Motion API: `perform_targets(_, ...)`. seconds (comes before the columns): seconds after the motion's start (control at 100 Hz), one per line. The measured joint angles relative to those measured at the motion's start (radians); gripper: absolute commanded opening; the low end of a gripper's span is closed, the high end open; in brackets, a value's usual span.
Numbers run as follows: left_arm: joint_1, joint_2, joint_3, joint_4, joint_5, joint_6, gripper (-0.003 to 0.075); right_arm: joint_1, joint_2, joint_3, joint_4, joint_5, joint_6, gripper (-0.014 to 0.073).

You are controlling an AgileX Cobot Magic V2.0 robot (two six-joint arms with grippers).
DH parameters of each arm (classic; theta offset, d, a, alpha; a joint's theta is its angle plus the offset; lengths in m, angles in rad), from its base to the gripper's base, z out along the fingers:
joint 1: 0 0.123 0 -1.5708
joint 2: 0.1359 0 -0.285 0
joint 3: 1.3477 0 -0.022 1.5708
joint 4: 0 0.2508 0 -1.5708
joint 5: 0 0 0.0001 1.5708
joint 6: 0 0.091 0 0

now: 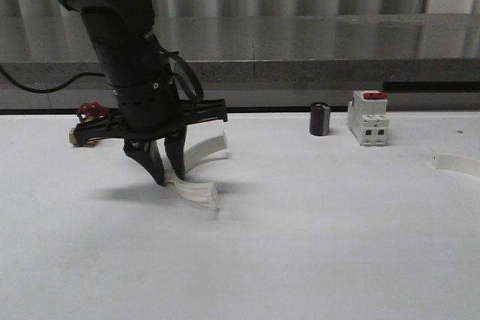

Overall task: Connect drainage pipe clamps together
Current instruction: 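Set the clamp half down at table center and open the left gripper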

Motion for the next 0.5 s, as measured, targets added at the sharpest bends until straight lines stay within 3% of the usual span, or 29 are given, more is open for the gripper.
perform_targets(0.15,0.0,0.007,-0.002,0.0,0.0,0.0,0.0495,0.0,0.0,0.0,0.0,0.0,0.0,-0.0068)
perform_targets(0.22,0.0,0.007,-0.002,-0.002,0.0,0.0,0.0584,0.0,0.0,0.0,0.0,0.0,0.0,-0.0068)
perform_targets(0.29,-0.003,0.007,-0.006,-0.006,0.0,0.0,0.0621,0.0,0.0,0.0,0.0,0.0,0.0,-0.0068)
perform_targets(0.5,-0.003,-0.012,-0.008,-0.006,0.011,0.029,0.0621,0.0,0.0,0.0,0.0,0.0,0.0,-0.0068)
